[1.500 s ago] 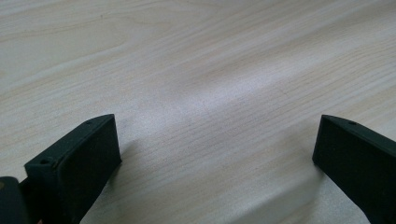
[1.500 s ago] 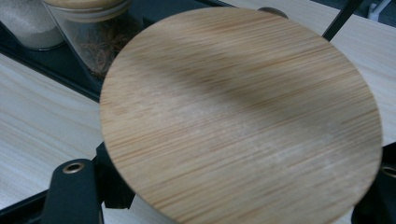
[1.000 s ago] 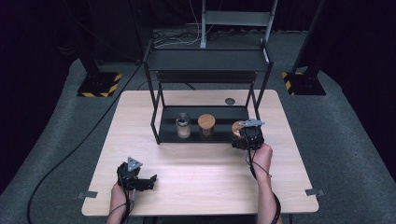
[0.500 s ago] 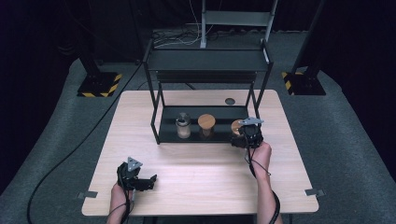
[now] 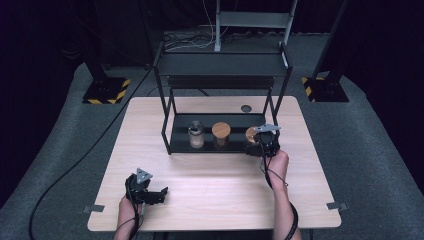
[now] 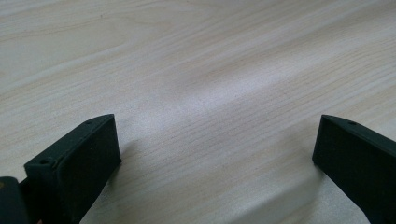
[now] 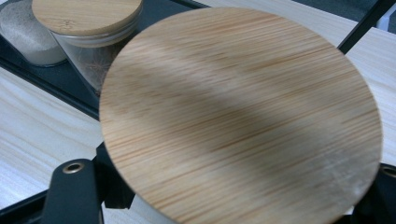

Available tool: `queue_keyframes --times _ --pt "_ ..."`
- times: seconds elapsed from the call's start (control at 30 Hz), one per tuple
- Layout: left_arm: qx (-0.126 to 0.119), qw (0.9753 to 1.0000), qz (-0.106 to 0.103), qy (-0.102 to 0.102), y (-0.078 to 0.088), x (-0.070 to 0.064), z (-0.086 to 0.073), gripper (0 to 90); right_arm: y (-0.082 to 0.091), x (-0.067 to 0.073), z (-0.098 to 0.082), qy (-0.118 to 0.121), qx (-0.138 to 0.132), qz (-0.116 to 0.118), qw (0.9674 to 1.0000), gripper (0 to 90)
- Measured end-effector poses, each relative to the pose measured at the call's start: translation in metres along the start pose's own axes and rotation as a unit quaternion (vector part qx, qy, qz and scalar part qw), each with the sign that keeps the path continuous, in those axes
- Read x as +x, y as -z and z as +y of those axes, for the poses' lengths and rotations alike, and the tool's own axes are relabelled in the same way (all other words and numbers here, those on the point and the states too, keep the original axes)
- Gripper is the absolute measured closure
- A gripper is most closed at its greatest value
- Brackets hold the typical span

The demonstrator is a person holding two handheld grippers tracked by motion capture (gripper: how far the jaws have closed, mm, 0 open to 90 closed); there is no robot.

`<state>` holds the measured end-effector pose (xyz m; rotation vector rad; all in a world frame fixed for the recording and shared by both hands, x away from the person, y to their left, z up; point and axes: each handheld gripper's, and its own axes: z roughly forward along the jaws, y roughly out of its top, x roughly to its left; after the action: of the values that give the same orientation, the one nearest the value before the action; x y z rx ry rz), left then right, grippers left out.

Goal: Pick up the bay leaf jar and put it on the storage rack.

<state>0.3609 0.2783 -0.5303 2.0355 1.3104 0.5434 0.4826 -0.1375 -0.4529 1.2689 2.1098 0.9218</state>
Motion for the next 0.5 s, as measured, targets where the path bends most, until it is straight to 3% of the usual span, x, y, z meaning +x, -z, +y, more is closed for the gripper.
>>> queue_keyframes --times 0.5 --pt "0.0 1.0 0.0 0.0 0.0 0.0 0.0 0.3 -0.0043 0.0023 0.005 -0.002 -0.005 0.003 1.0 25.0"
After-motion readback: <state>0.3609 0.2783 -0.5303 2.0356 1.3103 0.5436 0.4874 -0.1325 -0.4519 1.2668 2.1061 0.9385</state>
